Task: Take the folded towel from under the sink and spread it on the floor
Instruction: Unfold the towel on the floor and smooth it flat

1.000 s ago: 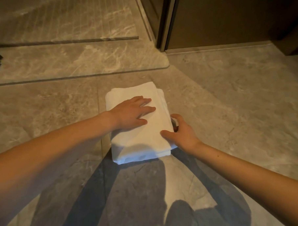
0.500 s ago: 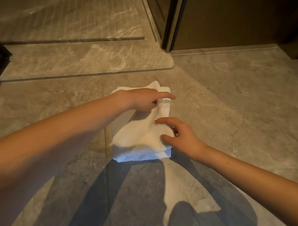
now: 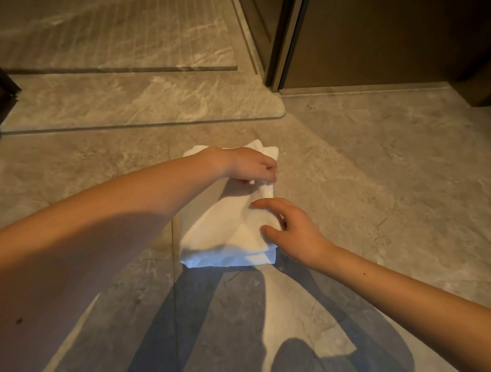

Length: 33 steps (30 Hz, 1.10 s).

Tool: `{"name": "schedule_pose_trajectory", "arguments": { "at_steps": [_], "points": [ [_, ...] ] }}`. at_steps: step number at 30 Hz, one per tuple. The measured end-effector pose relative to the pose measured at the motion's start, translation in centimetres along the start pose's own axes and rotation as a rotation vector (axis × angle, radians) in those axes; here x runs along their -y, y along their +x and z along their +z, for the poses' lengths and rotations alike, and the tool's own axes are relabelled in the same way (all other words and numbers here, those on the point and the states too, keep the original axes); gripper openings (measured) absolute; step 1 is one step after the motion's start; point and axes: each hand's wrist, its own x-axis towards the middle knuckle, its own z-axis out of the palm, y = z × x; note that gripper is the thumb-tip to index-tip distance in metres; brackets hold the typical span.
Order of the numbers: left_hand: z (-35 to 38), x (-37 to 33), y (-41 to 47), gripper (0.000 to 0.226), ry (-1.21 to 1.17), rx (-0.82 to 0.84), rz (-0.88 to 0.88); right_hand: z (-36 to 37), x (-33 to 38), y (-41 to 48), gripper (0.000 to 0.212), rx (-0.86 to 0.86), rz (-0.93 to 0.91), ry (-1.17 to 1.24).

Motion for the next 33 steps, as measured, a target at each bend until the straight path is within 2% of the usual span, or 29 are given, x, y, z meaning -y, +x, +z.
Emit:
{"name": "schedule_pose_trajectory", "arguments": {
  "at_steps": [4,9,13,20,27,33],
  "points": [
    [1.0,1.8,-0.8,0.013,-0.244,-0.143,0.007,0.2,0.3,0.0,0.048,-0.003,0.022,0.015],
    [1.5,3.7,-2.8,0.021,-0.571,-0.147,0.049,0.5,1.7,-0.1,0.049,0.029,0.016,0.053],
    [0.8,4.9,-5.2,0.025,-0.728,-0.195,0.094,0.3,3.6,0.1,0.052,0.027,-0.018,0.11],
    [-1.3,7.6,-10.0,0.031,-0.975,-0.391,0.088,0.2,8.7,1.7,0.052,0.042,-0.163,0.191],
    [-2.4,12.0,-16.2,0.033,-1.1,-0.557,0.046,3.4,13.5,4.5,0.05,0.145,-0.231,0.274],
    [-1.0,17.2,-21.3,0.029,-1.079,-0.683,-0.125,8.7,16.7,6.9,0.044,0.288,-0.246,0.228]
  ]
}}
